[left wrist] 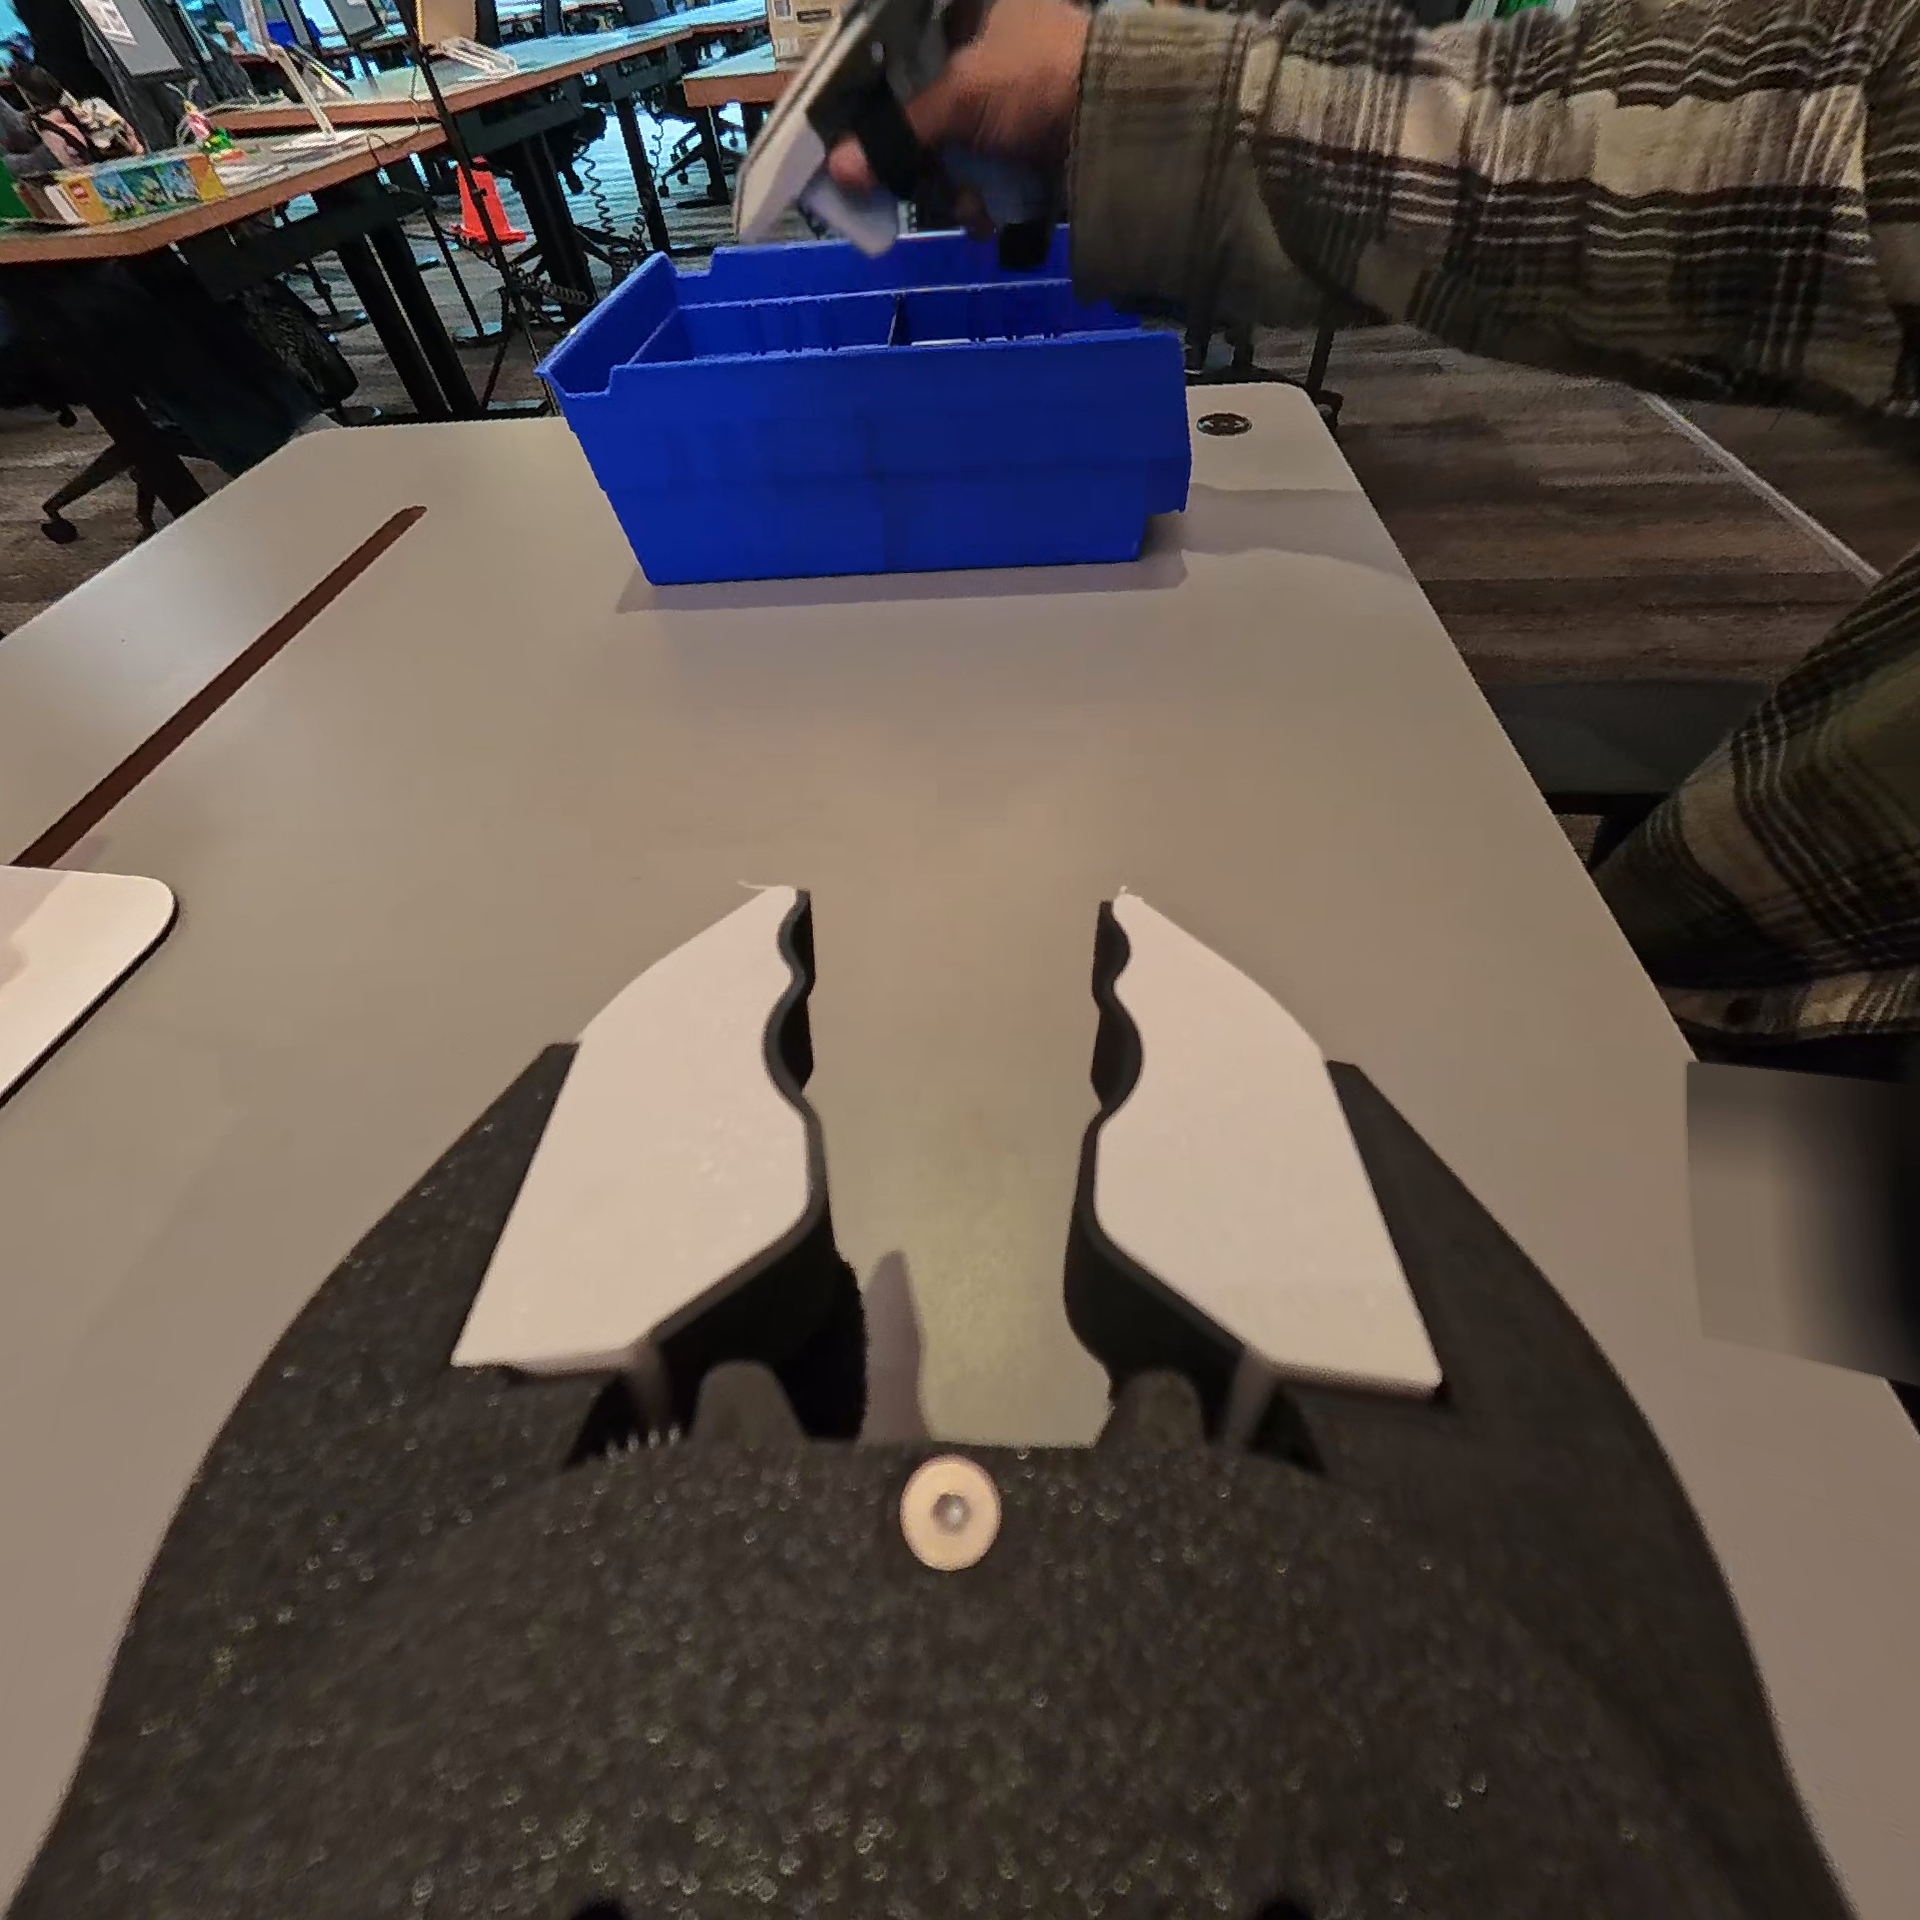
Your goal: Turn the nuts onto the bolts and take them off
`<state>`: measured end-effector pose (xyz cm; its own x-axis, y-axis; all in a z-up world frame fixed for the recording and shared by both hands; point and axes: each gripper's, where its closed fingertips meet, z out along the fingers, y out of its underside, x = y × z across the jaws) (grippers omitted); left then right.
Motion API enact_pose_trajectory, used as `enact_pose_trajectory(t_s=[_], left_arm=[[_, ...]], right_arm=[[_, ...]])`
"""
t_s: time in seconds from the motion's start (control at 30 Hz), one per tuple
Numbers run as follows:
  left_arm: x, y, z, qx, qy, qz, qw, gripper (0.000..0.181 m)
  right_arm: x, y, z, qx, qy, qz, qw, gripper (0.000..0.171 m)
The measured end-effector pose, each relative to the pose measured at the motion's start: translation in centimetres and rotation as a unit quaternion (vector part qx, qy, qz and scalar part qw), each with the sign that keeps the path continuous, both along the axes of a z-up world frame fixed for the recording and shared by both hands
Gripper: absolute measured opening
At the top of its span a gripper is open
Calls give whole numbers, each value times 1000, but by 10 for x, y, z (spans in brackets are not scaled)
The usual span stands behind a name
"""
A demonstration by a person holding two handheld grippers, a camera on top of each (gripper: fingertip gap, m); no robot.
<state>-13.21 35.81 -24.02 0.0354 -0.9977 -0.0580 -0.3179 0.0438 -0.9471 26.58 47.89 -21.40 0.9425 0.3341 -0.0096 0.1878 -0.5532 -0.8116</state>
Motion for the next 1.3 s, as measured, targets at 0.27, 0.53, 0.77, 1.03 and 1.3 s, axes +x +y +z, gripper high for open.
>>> enact_pose_trajectory(t_s=[0.27, 0.53, 0.77, 1.03, 1.3], left_arm=[[0, 0, 0, 0, 1, 1, 1000, 51], [-1, 3, 1, 0, -3, 8, 1000, 50], [-4, 8, -2, -3, 4, 18, 1000, 50], [-32, 25, 32, 9, -24, 74, 997, 46], [-206, 35, 132, 69, -32, 255, 964, 46]], right_arm=[[-95, -36, 90, 114, -32, 94, 989, 21], [-228, -76, 50, 160, 3, 201, 967, 30], [-277, -69, -21, 181, 49, 214, 959, 29], [-278, -71, -30, 208, 58, 215, 953, 27], [-288, -70, -39, 198, 48, 232, 951, 28]])
